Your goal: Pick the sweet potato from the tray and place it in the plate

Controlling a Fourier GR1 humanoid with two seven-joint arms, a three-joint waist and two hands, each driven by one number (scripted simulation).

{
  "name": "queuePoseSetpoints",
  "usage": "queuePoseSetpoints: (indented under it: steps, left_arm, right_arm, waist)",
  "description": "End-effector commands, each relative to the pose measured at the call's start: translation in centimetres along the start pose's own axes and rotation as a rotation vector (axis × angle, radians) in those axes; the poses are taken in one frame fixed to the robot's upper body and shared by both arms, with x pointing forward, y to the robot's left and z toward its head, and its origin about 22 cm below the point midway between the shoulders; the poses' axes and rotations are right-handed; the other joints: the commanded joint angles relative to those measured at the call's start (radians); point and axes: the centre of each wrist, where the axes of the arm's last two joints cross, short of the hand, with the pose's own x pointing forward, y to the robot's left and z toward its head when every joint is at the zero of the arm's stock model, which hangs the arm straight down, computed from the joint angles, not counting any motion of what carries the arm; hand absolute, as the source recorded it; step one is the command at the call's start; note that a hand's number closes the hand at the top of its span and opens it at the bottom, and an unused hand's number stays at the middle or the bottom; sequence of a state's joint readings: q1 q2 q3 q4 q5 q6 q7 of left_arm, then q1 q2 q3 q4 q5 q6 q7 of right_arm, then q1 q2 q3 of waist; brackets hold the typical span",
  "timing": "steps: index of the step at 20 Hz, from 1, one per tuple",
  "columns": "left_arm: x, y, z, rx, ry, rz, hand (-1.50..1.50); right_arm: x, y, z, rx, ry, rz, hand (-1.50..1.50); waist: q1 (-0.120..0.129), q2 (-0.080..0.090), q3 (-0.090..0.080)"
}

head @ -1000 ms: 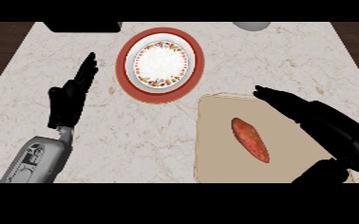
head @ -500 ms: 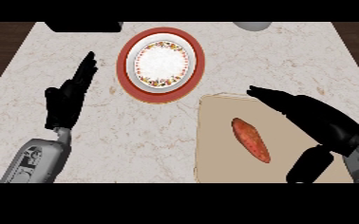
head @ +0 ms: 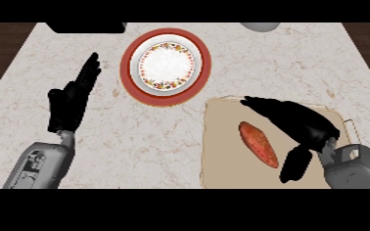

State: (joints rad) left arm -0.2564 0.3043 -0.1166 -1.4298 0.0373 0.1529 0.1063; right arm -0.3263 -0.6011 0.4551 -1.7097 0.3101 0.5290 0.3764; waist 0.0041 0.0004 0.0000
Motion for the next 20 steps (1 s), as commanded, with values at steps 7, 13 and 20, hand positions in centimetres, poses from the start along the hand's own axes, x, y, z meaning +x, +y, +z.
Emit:
queuePoseSetpoints:
  steps: [7,13,20]
  left_arm:
    - [0.0,-0.2,0.6,0.013,-0.001,0.006,0.00]
    - [-1.1,-0.4,0.3,0.015,0.004,-0.010,0.00]
    - [-2.1,-0.7,0.7,0.007,-0.008,0.014,0.00]
  right_arm:
    - [-1.1,3.6,-4.5,0.063,0.019,0.017,-1.50]
    - [-3.6,4.5,-3.5,0.091,0.058,0.019,-1.50]
    - [-4.3,5.2,-4.9,-0.032,-0.001,0.065,1.50]
  waist:
    - [0.002,0.000,0.000]
    - [-0.003,0.000,0.000]
    - [-0.002,0.000,0.000]
